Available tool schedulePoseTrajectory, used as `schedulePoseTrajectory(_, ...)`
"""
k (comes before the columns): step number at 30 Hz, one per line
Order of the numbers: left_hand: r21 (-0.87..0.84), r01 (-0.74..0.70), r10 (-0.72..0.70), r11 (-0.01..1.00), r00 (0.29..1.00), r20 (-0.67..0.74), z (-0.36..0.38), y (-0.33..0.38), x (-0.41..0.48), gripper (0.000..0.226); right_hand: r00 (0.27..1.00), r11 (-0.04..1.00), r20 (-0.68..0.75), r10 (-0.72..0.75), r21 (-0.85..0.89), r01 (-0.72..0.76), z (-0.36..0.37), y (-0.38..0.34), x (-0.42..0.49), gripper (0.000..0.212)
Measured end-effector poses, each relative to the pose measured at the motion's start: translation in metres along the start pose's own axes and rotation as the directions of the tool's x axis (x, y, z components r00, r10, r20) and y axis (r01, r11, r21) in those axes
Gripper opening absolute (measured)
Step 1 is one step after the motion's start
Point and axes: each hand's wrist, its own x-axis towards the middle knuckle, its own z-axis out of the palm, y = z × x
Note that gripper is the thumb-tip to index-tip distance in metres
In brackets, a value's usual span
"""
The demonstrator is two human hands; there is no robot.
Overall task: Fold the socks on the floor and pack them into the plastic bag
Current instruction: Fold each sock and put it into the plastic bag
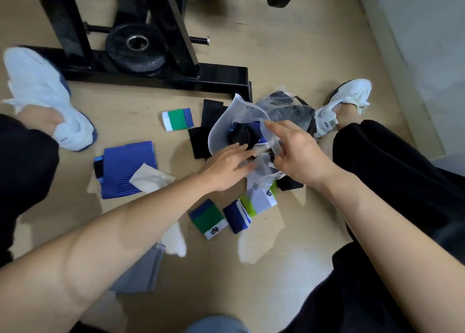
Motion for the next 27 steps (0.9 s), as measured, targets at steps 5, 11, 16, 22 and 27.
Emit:
schedulePoseTrajectory(5,0.223,-0.130,0.156,0.966,0.982,-0.104,-0.039,-0.042,-0.067,0.043,0.997,0.996,-0.022,-0.080,-0.050,0.079,0.003,-0.017,0.000,0.072)
schedulePoseTrajectory(11,0.449,0.245,-0.238,0.859,0.969,-0.074,-0.077,-0.105,-0.100,0.044,0.958,0.972,-0.182,-0.220,-0.125,0.200,0.005,-0.046,-0.003,0.053)
schedulePoseTrajectory(16,0.495,0.259,-0.386,0.829,0.906,0.172,-0.059,-0.134,-0.107,0.059,0.956,0.954,-0.013,-0.293,-0.072,0.292,0.021,-0.058,-0.013,0.042)
schedulePoseTrajectory(22,0.489,0.095,-0.297,0.867,0.886,0.356,-0.058,-0.114,-0.119,0.093,0.950,0.972,0.206,-0.233,0.020,0.234,0.054,-0.061,-0.015,0.038)
schedulePoseTrajectory(27,0.689,0.094,-0.431,0.719,0.838,0.335,-0.046,-0.127,-0.127,0.079,0.925,0.984,0.337,-0.179,0.075,0.163,0.084,-0.063,-0.015,0.033)
